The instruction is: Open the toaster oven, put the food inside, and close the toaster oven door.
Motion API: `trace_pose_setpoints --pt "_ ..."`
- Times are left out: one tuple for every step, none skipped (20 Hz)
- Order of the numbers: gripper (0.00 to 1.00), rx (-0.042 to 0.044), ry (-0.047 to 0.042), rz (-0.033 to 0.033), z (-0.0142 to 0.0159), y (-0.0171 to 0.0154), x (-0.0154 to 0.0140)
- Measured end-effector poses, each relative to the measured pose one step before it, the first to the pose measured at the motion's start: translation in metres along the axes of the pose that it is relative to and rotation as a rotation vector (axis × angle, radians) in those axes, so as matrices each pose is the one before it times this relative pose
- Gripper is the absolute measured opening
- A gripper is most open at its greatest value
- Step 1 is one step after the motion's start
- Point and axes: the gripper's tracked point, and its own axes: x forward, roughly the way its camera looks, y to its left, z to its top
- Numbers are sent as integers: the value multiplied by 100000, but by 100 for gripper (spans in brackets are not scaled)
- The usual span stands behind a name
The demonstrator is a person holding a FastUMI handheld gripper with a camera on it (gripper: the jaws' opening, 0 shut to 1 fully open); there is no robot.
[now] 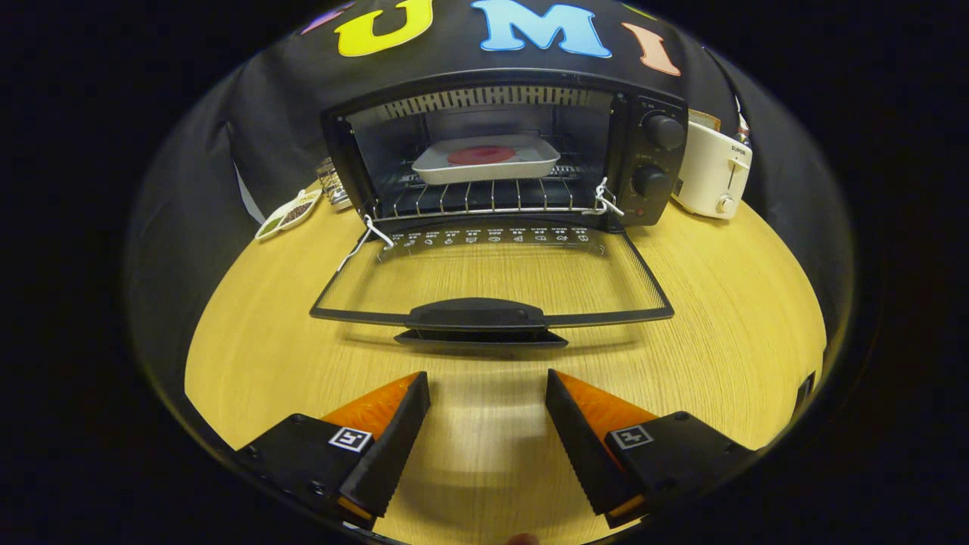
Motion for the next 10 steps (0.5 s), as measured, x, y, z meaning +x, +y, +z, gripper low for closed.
trace_pose_setpoints --pt "98 -381 418 -456 -37 215 222" --pt "98 80 -1429 -1555 385 -105 176" --pt "98 830 -93 -1016 147 66 276" --pt "98 1168 -1194 -1298 369 0 314" --pt "99 1323 719 -1825 79 -124 209" --pt "98 547 -153 -900 36 120 9" --pt "97 -1183 -558 -851 61 -81 -55" --pt "97 -1010 -493 -800 -32 39 -20" --pt "97 7 -284 -433 11 32 -106" --pt "97 503 -192 -312 99 39 -81"
